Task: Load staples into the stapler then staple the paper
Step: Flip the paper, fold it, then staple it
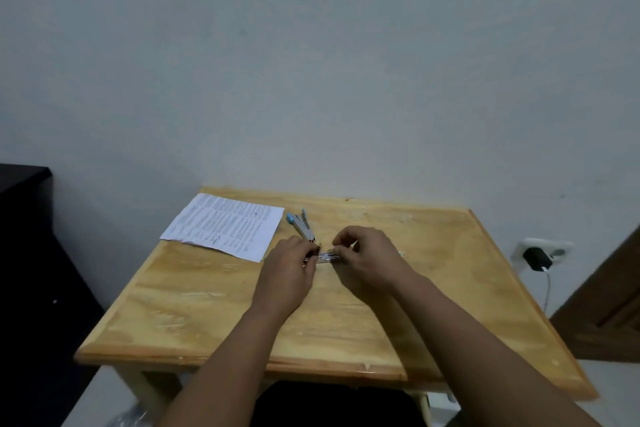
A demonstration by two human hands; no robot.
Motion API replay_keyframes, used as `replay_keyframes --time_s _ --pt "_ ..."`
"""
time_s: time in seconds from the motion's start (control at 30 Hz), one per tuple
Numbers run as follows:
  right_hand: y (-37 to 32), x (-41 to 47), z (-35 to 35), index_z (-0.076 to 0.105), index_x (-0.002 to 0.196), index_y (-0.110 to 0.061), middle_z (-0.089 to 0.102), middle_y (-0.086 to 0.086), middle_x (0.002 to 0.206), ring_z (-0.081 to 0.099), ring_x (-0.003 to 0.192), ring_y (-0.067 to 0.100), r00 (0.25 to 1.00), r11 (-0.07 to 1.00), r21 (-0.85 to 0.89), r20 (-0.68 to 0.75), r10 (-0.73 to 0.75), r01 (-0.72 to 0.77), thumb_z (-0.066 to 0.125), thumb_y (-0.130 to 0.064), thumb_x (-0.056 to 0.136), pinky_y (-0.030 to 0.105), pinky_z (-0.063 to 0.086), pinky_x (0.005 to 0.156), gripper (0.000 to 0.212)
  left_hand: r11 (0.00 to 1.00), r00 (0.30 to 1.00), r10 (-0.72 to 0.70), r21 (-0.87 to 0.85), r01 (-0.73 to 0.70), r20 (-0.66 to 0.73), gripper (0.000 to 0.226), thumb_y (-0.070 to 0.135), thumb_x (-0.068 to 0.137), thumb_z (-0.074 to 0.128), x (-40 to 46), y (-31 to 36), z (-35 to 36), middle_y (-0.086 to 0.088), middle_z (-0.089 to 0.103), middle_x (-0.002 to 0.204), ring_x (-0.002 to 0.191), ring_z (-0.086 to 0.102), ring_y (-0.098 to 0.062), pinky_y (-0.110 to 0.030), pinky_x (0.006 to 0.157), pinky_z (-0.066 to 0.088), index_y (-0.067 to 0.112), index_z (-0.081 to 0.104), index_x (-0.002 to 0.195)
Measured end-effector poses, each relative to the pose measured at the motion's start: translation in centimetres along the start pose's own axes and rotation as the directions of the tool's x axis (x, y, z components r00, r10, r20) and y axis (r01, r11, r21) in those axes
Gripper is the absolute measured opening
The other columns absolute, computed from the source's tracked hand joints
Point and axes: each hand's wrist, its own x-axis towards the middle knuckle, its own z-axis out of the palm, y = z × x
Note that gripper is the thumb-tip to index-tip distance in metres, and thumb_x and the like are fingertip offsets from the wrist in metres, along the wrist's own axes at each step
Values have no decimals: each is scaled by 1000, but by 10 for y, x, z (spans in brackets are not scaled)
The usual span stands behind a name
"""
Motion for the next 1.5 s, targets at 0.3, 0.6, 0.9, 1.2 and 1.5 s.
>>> replay_keyframes --time_s 0.3,0.6,0.9,1.2,1.5 --pt "-5 12 7 72 91 -40 61 -17 103 55 102 10 996 997 -69 80 28 -23 68 -38 97 51 41 103 7 1000 999 -24 -2 24 21 21 23 99 65 1 -1 1 5 66 106 96 59 -12 -36 81 56 21 71 119" --pt "-7 19 5 77 83 -43 64 -22 92 58 103 12 988 997 -43 138 69 -64 77 -35 91 58 47 101 11 1000 999 -29 -4 29 22 22 24 99 65 1 0 0 5 67 106 97 60 -12 -36 82 56 21 71 120" --pt "-7 18 1 80 101 -36 65 -15 101 58 104 15 994 993 -117 107 6 6 78 -39 89 49 44 100 13 1000 999 -27 -3 27 23 21 24 98 65 1 -2 1 8 65 105 97 58 -10 -35 82 55 22 71 118" --pt "0 1 -5 78 110 -37 59 -11 104 57 98 12 988 920 -361 59 -139 151 58 -42 96 41 35 94 25 1000 999 -29 3 29 27 22 23 99 65 1 -1 0 8 66 104 95 58 -10 -33 80 54 22 71 119" --pt "17 -8 -17 76 111 -38 58 -11 103 56 94 9 995 904 -417 8 -96 91 53 -43 98 40 37 95 27 1000 999 -23 -3 24 23 21 23 98 66 0 -1 1 9 65 100 91 58 -10 -34 77 54 22 72 118"
